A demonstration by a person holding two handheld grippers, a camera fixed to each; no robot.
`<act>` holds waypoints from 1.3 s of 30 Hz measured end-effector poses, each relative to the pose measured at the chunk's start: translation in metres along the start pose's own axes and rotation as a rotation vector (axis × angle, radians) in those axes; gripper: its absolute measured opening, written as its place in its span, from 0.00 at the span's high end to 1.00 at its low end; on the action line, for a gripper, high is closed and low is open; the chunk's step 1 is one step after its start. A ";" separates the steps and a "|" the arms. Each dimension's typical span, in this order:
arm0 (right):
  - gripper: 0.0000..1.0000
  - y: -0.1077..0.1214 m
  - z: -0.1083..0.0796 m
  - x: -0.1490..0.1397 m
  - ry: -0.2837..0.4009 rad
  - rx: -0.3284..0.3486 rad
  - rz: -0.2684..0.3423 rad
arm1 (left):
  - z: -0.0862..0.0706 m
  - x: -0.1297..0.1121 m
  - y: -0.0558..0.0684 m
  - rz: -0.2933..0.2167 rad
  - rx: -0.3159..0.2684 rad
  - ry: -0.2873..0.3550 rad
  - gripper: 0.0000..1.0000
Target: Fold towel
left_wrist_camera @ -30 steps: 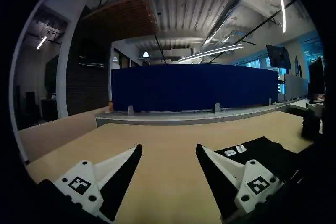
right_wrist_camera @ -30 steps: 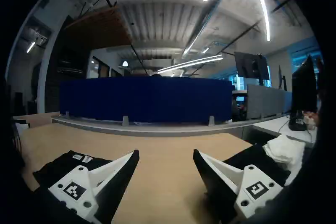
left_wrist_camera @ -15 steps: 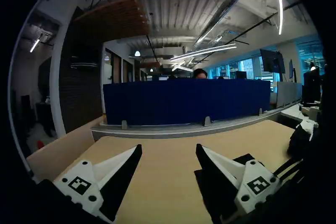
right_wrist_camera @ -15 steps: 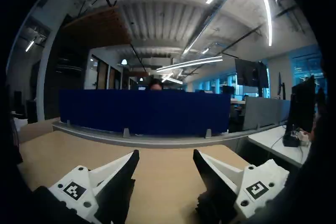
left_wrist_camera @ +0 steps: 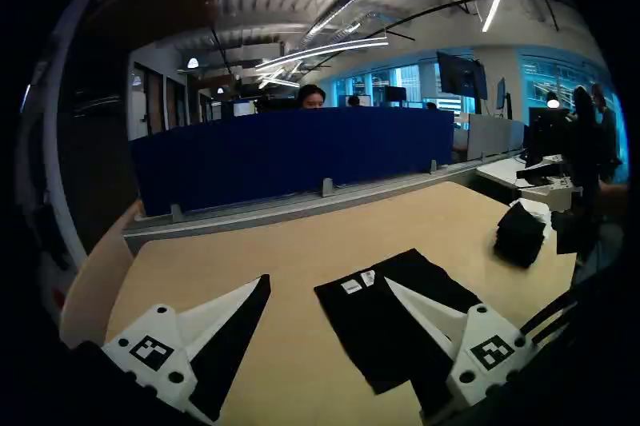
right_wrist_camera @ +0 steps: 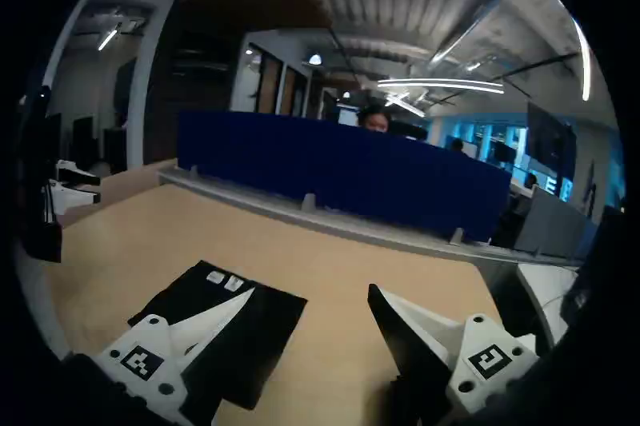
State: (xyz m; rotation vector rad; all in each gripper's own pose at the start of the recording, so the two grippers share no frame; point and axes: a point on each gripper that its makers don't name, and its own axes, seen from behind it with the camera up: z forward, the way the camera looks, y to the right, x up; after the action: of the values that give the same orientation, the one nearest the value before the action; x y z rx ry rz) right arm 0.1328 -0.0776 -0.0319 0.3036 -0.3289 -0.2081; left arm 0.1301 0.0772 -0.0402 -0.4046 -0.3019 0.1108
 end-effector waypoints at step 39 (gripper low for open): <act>0.00 -0.074 0.027 -0.185 -0.351 0.201 -0.053 | 0.036 -0.207 0.083 0.015 -0.184 -0.427 0.05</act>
State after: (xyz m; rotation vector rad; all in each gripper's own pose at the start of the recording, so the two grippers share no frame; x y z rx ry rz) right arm -0.0590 -0.1076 -0.0843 0.4759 -0.6917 -0.2813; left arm -0.0818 0.1324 -0.0972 -0.5652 -0.7341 0.1853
